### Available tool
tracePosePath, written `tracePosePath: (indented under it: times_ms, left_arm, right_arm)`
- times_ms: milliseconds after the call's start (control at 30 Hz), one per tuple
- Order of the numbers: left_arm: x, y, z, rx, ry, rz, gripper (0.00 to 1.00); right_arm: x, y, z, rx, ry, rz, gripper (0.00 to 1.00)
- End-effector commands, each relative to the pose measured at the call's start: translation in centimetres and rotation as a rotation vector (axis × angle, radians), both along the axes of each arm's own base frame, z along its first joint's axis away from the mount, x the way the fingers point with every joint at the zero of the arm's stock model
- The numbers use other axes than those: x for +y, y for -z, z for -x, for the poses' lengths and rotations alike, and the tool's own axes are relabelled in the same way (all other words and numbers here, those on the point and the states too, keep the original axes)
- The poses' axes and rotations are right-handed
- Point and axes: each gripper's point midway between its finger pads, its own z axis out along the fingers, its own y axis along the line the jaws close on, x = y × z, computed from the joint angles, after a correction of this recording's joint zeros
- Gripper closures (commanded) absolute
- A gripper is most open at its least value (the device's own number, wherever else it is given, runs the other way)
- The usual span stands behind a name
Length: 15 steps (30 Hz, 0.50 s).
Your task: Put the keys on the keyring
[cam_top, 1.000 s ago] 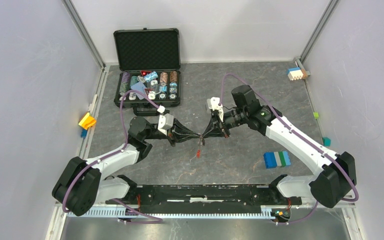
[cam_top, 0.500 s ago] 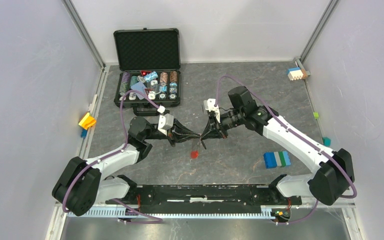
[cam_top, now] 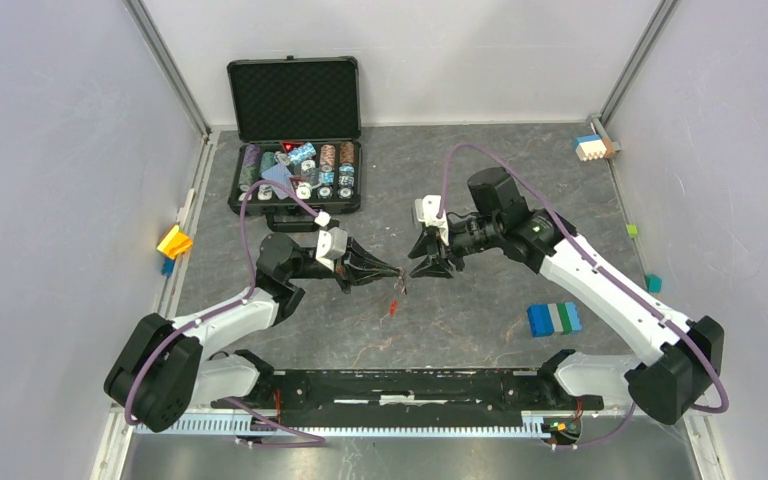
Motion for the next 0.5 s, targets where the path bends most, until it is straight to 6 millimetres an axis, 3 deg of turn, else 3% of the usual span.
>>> tracePosePath:
  times_ms: [0,467]
  left_arm:
    - [0.0,-1.5,0.3,-0.065,0.011,0.038,0.98]
    - [0.0,-1.5,0.0,-0.048,0.000,0.042,0.98]
  right_arm:
    - [-0.2,-2.6,0.3,-0.077,-0.022,-0.050,0.53]
    - [1.2,-1.7,0.4,-0.027,-0.037,-0.085,0.58]
